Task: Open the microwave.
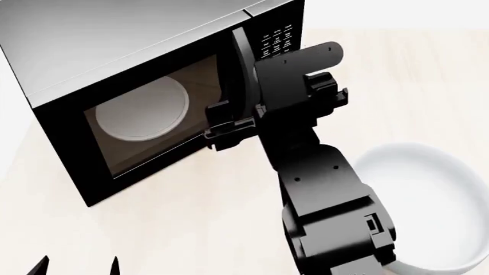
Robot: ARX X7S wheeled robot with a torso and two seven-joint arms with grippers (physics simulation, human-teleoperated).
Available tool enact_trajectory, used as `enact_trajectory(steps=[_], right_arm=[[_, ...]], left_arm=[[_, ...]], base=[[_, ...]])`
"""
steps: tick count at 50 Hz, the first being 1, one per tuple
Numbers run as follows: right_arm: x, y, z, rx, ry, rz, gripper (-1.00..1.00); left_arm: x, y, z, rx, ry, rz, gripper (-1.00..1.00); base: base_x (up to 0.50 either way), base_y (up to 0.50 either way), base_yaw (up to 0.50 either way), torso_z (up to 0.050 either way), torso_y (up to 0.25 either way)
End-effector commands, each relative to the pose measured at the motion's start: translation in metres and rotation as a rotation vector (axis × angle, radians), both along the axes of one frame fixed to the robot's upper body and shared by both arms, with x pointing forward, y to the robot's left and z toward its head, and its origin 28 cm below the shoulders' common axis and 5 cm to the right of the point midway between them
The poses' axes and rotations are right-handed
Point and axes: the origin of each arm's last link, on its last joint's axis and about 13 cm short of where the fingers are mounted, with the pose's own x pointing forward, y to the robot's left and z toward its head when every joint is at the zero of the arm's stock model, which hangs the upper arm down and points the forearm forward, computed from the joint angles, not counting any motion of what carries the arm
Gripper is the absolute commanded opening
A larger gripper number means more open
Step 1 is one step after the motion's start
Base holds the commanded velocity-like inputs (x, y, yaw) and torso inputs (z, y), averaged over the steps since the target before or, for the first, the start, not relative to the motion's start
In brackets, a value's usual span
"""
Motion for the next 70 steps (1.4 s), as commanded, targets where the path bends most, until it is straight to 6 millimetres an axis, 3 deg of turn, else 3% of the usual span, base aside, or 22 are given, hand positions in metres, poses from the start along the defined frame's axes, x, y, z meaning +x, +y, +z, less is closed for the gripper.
enact_trajectory(steps=[1, 70], right_arm=[[0.005, 0.001, -0.008, -0.009, 0.019, -0.003, 1.0], [0.023, 0.008, 0.001, -0.034, 0.028, 0.0, 1.0]], left_arm=[[0.0, 0.0, 0.0, 0.002, 0.001, 0.0, 1.0], [0.001, 0.0, -0.001, -0.003, 0.009, -0.002, 1.0]], base=[[0.0, 0.0, 0.0, 0.0, 0.0], [0.0, 0.0, 0.0, 0.0, 0.0]])
